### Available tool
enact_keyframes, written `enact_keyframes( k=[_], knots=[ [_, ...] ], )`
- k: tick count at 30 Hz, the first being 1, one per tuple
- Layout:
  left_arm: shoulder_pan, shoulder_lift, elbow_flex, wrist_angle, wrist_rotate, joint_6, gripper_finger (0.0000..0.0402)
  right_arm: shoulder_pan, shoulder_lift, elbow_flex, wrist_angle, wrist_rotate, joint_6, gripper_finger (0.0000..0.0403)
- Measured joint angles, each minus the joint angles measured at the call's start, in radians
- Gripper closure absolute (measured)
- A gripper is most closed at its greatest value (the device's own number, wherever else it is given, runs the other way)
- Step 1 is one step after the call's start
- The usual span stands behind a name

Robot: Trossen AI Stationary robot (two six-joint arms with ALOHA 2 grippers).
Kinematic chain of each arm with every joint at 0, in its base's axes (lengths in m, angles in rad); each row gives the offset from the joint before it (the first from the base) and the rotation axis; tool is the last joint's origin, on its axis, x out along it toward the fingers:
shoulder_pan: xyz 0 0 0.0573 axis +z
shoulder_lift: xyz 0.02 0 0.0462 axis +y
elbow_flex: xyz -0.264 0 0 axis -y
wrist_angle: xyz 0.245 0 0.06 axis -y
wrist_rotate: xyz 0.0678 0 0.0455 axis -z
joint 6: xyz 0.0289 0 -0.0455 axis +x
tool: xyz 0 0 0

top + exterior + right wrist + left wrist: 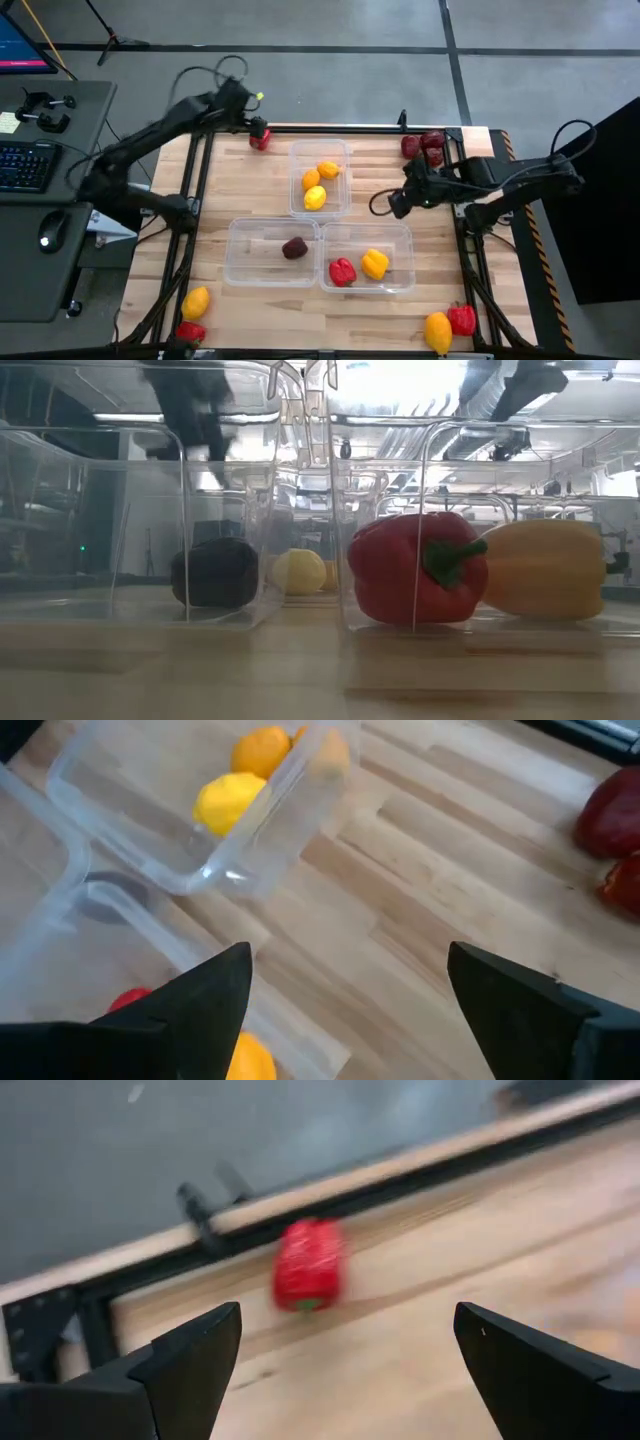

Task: Sort produce into baskets
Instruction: Put the red bell pepper into the bottom right transparent bin

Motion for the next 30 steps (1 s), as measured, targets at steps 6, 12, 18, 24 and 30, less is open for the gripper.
enact_keyframes(
  k=[6,12,18,24,30],
  knots=[
    [0.105,0.247,-0.002,0.070,0.066,0.070,0.0051,-0.026,0.011,-0.001,0.022,0.008,-0.008,0.0077],
    [0.110,0.358,-0.001,0.179,0.100,0.052,0.0051,-0.019,0.018,-0.056,0.061,0.004,0.069,0.0077],
    [0.110,0.435,-0.001,0.205,0.080,0.050,0.0051,0.003,0.019,-0.140,0.150,-0.033,0.086,0.0077],
    [0.110,0.510,-0.001,0.202,0.073,0.042,0.0051,0.027,0.019,-0.177,0.223,-0.041,0.138,0.0077],
    [0.103,0.525,-0.001,0.185,0.076,0.066,0.0063,0.048,0.019,-0.177,0.235,-0.021,0.157,0.0077]
  ],
)
